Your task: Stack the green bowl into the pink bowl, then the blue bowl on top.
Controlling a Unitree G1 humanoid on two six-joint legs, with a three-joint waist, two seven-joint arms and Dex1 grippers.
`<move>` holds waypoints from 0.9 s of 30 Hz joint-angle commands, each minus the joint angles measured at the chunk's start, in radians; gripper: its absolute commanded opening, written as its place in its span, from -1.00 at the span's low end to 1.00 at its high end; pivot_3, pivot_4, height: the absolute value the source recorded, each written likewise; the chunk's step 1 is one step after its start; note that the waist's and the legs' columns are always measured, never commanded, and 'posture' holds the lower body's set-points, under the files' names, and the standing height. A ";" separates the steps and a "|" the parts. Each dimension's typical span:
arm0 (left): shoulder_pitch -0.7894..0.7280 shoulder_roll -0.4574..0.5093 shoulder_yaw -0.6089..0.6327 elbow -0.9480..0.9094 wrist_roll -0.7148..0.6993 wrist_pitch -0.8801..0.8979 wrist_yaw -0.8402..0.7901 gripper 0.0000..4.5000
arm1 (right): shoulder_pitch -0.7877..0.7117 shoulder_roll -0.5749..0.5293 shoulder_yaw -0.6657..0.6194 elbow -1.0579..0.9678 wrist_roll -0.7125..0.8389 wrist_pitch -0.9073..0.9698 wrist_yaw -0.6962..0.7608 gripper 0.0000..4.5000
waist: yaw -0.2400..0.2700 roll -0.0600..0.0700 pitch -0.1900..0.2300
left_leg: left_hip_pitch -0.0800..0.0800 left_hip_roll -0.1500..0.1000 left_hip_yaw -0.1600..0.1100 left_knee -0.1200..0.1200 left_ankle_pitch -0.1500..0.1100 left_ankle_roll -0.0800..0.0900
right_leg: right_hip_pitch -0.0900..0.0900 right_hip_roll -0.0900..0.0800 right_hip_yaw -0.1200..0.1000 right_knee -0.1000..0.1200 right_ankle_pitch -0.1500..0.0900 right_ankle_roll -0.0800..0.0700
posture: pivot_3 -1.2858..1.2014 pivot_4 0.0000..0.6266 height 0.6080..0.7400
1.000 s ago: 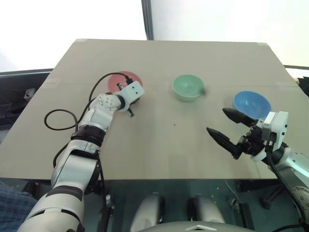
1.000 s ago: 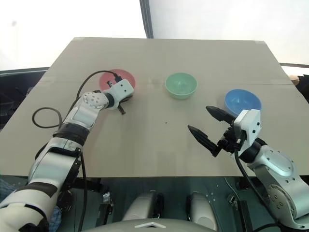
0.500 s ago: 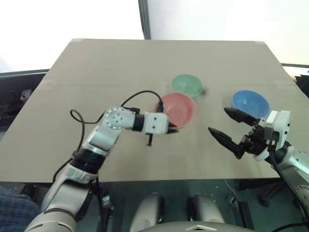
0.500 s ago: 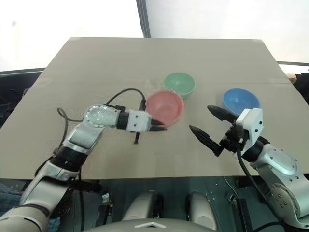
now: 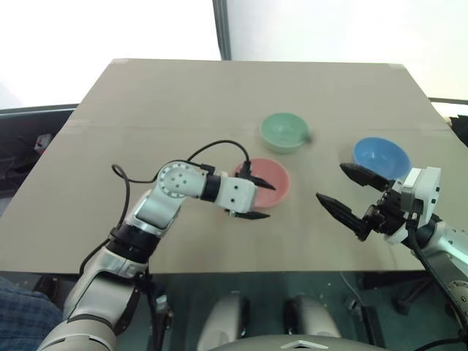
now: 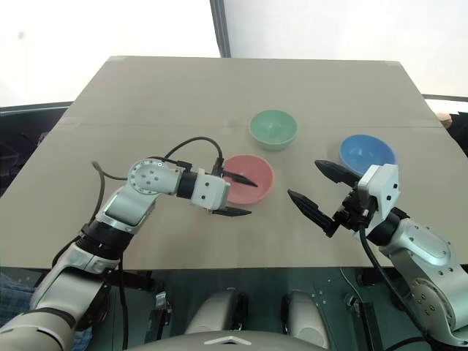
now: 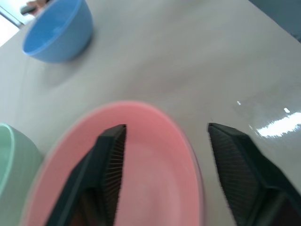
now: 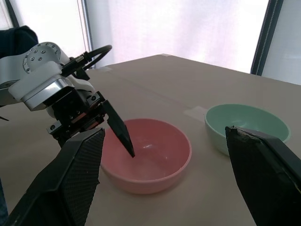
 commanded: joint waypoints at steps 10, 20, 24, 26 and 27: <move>0.144 0.048 0.336 -0.235 -0.417 0.594 0.195 0.96 | 0.025 0.003 -0.025 -0.010 -0.014 -0.032 0.007 0.92 | -0.001 0.000 0.000 | 0.001 0.001 0.000 0.001 0.000 0.000 | 0.000 0.000 0.000 0.000 0.000 0.000 | 0.03 -0.52 1.00; 0.429 0.105 0.593 -0.433 -0.437 0.726 0.428 0.96 | -0.095 -0.030 -0.017 0.148 -0.032 -0.038 0.087 0.92 | 0.004 0.000 0.000 | 0.002 0.001 0.000 0.000 0.000 0.000 | 0.001 -0.002 0.000 0.000 0.000 0.000 | 0.03 -0.52 1.00; 0.520 0.120 0.640 -0.499 -0.473 0.754 0.424 0.96 | -0.277 -0.075 0.132 0.352 -0.235 -0.102 0.144 0.92 | 0.000 0.001 0.001 | 0.004 0.001 0.000 0.000 0.000 -0.001 | 0.001 -0.003 0.001 0.000 0.000 0.000 | 0.03 -0.52 1.00; 0.530 0.116 0.645 -0.509 -0.488 0.757 0.430 0.96 | -0.417 -0.055 0.236 0.493 -0.362 -0.129 0.129 0.92 | -0.002 0.001 0.001 | 0.005 0.001 0.001 -0.002 0.000 -0.001 | 0.001 -0.002 0.001 0.000 0.000 -0.001 | 0.03 -0.52 1.00; 0.534 0.115 0.643 -0.511 -0.488 0.754 0.432 0.96 | -0.478 -0.037 0.273 0.551 -0.395 -0.130 0.131 0.92 | -0.002 0.001 0.001 | 0.005 0.001 0.001 -0.002 0.002 -0.004 | 0.001 -0.002 0.001 0.000 0.000 -0.001 | 0.03 -0.52 1.00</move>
